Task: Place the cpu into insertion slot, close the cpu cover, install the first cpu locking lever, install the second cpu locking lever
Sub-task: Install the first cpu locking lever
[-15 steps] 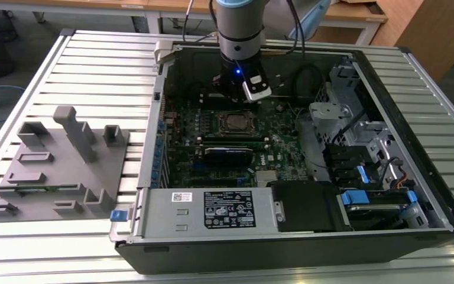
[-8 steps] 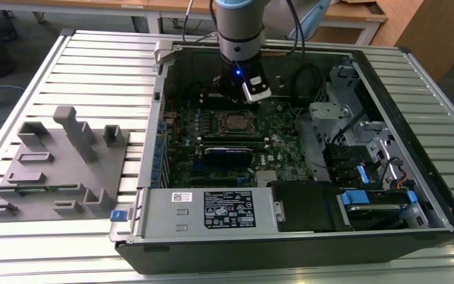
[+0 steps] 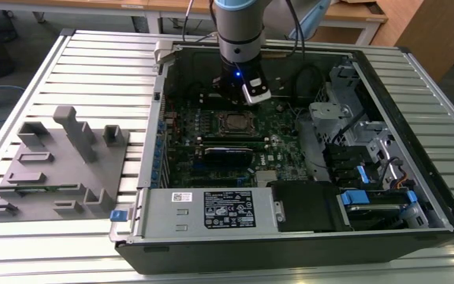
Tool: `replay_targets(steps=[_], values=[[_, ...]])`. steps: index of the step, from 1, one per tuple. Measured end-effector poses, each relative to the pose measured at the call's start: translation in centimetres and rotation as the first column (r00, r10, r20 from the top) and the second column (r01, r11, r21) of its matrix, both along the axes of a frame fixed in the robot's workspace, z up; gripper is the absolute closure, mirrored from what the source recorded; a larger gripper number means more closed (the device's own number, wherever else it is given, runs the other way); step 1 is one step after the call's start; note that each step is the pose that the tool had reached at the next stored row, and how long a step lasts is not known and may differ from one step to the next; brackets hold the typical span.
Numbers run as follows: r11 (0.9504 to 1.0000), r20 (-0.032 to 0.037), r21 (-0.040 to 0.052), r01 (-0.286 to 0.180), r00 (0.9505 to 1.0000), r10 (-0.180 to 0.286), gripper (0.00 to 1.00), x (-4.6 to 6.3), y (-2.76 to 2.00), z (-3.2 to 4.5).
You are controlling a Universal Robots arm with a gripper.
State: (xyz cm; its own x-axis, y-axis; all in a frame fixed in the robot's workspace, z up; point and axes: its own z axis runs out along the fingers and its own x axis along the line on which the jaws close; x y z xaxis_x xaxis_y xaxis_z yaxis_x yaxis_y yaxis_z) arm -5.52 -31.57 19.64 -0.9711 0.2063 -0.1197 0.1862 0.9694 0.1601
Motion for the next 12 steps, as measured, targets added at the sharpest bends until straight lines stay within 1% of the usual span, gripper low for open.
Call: replay_targets(steps=[7,8,12], values=[[1.0,0.0014,0.0001,0.002,1.0,-0.002,0.89,0.0,0.0,-0.2],[1.0,0.0024,0.0014,0.002,1.0,-0.002,0.89,0.02,0.02,-0.28],[1.0,0.0016,0.0003,0.002,1.0,-0.002,0.89,0.01,0.0,-0.29]])
